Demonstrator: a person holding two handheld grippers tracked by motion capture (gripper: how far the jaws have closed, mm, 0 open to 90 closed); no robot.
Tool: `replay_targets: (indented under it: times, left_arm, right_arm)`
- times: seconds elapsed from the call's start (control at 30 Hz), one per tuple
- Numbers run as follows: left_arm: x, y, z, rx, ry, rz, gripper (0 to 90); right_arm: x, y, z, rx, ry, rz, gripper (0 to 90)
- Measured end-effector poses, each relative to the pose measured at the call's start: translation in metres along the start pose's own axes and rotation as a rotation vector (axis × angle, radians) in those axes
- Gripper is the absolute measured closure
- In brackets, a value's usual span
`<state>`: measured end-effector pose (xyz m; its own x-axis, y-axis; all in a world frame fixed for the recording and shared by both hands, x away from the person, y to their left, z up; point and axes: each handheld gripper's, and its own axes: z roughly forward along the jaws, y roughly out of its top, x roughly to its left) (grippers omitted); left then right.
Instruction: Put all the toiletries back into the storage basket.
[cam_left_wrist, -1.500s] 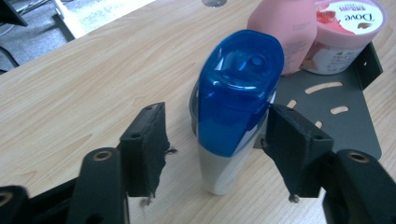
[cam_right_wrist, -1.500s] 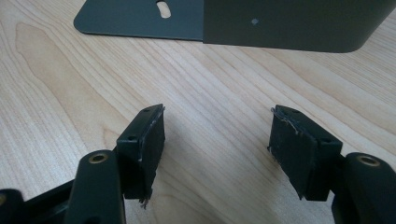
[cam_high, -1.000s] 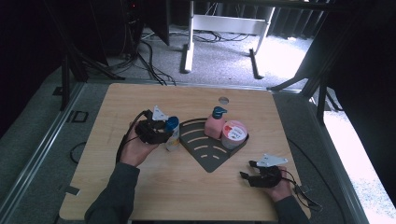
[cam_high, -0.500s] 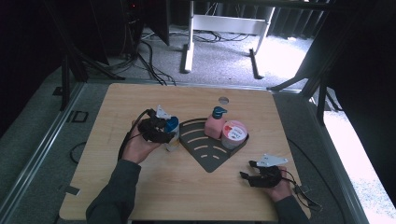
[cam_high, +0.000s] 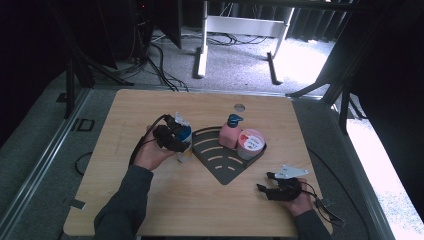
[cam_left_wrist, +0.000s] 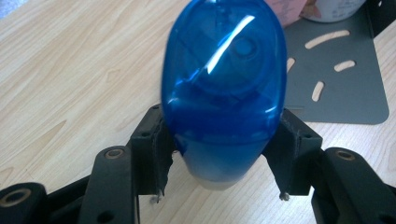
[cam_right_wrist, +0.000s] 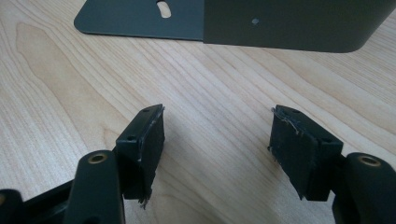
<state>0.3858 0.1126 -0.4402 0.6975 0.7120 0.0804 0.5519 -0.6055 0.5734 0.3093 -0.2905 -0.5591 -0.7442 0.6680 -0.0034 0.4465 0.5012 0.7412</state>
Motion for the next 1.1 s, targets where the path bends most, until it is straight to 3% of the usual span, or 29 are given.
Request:
replay_targets:
  times: [0.6, 1.1]
  left_arm:
    - [-0.004, 0.014, 0.018, 0.106, 0.015, 0.064, 47.4]
    - [-0.002, 0.011, 0.032, 0.18, -0.011, 0.063, 48.5]
  right_arm:
    - [0.0, 0.0, 0.0, 0.0, 0.001, 0.0, 34.8]
    - [0.0, 0.0, 0.0, 0.001, 0.001, 0.0, 34.7]
